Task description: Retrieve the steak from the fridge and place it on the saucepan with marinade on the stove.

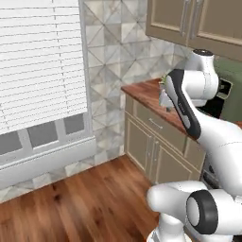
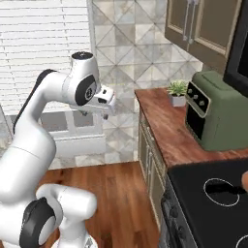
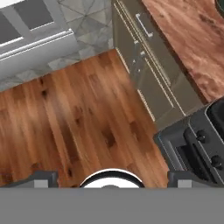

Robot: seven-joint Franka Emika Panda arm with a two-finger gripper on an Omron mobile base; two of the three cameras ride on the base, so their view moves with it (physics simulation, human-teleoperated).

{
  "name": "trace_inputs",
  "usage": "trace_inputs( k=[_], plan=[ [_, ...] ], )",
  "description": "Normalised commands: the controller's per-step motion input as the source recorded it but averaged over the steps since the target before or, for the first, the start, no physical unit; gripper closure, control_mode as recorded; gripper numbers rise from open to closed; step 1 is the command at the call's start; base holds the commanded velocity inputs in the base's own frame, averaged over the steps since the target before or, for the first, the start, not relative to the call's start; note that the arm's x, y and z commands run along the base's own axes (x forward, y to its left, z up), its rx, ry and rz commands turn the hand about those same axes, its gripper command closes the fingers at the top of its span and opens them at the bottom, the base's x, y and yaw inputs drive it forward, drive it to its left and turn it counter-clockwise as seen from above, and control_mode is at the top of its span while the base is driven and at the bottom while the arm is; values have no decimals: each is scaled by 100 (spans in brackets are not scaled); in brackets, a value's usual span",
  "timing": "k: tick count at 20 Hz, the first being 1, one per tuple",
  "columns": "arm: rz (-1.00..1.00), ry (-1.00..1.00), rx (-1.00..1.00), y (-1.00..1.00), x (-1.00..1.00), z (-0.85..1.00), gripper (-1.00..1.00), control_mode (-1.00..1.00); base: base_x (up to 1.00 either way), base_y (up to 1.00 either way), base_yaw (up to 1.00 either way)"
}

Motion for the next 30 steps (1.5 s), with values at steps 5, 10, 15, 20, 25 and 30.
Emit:
trace_inputs(
  k=[5, 10, 15, 20, 25, 30],
  plan=[
    [0, 0, 0, 0, 0, 0, -100, 100, 0, 0, 100],
    [0, 0, 0, 0, 0, 0, -100, 100, 0, 2, 100],
    [0, 0, 0, 0, 0, 0, -100, 100, 0, 2, 100],
    [0, 0, 0, 0, 0, 0, -100, 100, 0, 1, 100],
    [0, 0, 0, 0, 0, 0, -100, 100, 1, 1, 94],
    [0, 0, 0, 0, 0, 0, -100, 100, 5, 0, 86]
  ],
)
